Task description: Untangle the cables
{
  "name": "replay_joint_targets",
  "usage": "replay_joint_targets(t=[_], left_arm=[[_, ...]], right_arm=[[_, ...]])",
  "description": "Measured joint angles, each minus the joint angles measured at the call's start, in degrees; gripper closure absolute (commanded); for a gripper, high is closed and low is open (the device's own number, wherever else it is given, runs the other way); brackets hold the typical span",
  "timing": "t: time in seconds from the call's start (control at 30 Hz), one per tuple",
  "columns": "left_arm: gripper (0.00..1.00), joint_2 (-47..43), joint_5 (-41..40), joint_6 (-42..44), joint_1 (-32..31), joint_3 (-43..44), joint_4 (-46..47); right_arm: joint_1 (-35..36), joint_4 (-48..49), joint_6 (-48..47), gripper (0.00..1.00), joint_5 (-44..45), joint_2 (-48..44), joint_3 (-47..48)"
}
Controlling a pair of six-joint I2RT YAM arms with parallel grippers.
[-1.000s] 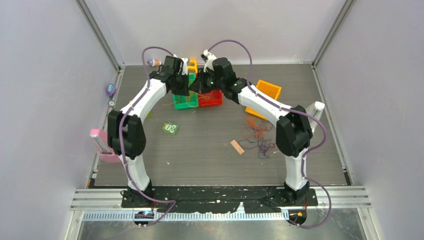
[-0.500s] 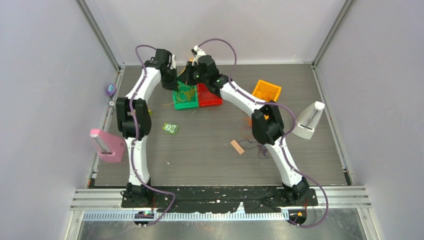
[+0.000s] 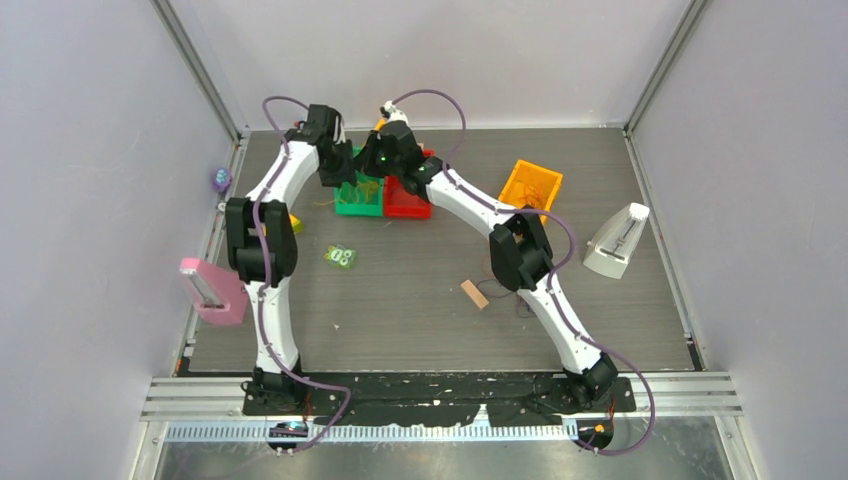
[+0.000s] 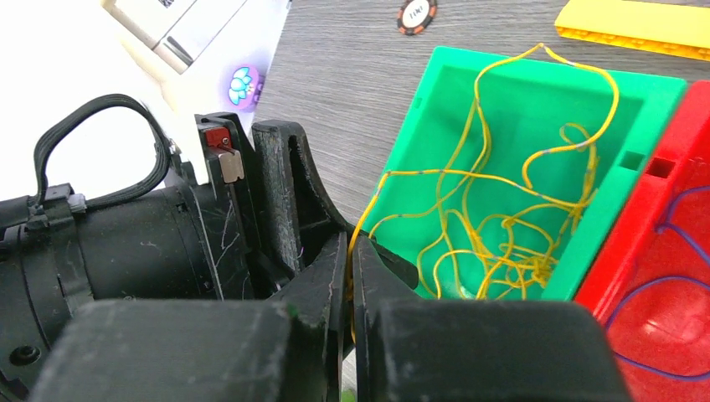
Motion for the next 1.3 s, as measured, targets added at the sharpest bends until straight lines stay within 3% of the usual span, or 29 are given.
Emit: replay_joint_targets(t=[0.33, 0.63, 0.77, 0.93, 1.3], left_arm=[[0.56, -6.71, -2.43, 0.11, 1.09, -3.63, 0.96], [0.58, -8.81, 3.89, -0.15, 0.72, -3.63, 1.14], [0.57, -8.96, 7.34, -0.85, 1.18, -3.63, 1.68], [0.54, -9.66, 8.74, -1.38, 2.73, -3.63, 1.70], [0.41, -17.68, 7.69, -2.21, 5.46, -8.66, 5.70]], right_arm=[[1.20, 4.42, 1.51, 0.94, 0.02, -2.69, -1.75], [-1.42, 20.44, 1.64, 0.94, -3.28, -10.36, -25.31], [-3.30, 23.32, 1.62, 0.95, -5.03, -10.47, -30.69], [-4.17, 23.85, 1.60, 0.95, -5.22, -10.54, -29.38], [-3.15, 22.77, 1.57, 0.91, -5.14, -6.40, -16.11]])
